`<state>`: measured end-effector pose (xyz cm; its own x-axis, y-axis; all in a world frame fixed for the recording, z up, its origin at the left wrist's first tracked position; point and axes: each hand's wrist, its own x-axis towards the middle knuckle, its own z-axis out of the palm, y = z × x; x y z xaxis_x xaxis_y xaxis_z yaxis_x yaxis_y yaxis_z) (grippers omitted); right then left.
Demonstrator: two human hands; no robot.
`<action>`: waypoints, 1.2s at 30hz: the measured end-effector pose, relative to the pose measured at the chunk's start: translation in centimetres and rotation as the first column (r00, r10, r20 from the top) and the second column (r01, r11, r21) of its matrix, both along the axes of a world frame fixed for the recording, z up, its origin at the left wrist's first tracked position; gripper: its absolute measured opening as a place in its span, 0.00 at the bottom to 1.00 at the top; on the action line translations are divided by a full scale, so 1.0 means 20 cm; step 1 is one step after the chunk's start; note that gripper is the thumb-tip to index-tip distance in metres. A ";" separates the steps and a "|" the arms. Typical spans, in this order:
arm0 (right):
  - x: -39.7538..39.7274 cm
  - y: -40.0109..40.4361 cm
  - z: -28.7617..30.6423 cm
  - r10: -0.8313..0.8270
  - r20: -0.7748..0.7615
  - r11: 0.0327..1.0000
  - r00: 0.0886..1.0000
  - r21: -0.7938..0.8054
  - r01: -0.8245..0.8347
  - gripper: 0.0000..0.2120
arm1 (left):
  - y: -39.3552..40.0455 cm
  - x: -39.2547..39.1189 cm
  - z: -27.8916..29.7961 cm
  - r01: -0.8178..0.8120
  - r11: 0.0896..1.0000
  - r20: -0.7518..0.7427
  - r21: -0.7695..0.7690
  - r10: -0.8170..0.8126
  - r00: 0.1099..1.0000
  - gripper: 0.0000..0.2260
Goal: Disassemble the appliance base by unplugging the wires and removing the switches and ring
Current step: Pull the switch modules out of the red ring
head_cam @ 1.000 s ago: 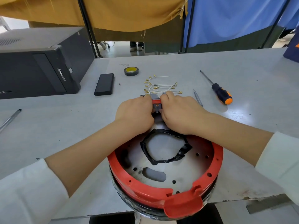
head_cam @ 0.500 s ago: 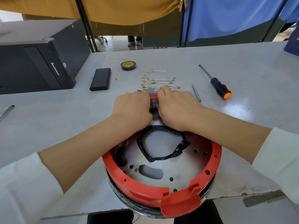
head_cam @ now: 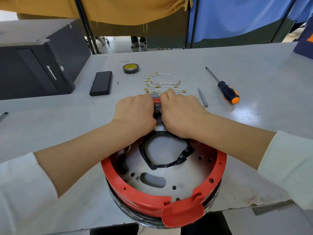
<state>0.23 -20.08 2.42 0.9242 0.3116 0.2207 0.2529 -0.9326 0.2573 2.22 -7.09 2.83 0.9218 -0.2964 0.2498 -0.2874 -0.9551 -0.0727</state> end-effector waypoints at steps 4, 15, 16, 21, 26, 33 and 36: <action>0.01 0.01 0.00 -0.016 -0.003 1.000 1.000 -0.024 0.016 0.14 | -0.01 0.00 0.00 0.013 1.000 0.012 0.018 -0.013 1.000 0.07; 0.03 0.00 0.03 -0.056 -0.130 0.897 0.990 0.428 0.107 0.13 | 0.04 0.01 -0.02 0.092 0.995 0.006 -0.038 -0.092 0.996 0.06; 0.04 0.00 0.04 -0.072 -0.147 0.862 0.987 0.488 0.136 0.15 | 0.05 0.00 -0.02 0.097 0.995 0.001 -0.038 -0.097 0.995 0.06; 0.08 -0.02 0.08 -0.056 -0.324 0.781 0.944 0.574 0.244 0.19 | 0.05 -0.01 -0.01 0.095 0.995 0.007 -0.015 -0.095 0.995 0.10; 0.14 -0.01 0.16 0.103 -0.493 0.511 0.864 0.771 0.379 0.15 | 0.05 -0.02 0.00 0.117 0.993 -0.007 -0.018 -0.117 0.993 0.09; 0.23 -0.11 0.21 0.129 -0.445 0.085 0.886 0.896 0.437 0.03 | 0.06 -0.05 -0.01 0.124 0.990 -0.024 -0.064 -0.126 0.992 0.07; 0.28 -0.21 0.21 0.046 -0.453 0.250 0.890 0.868 0.429 0.07 | 0.05 -0.05 -0.02 0.138 0.988 -0.025 -0.070 -0.140 0.990 0.07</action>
<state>5.87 -24.25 6.70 0.9902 -0.0931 -0.1037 -0.1355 -0.4708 -0.8718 1.30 -6.01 2.44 0.8804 -0.4049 0.2468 -0.4183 -0.9083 0.0021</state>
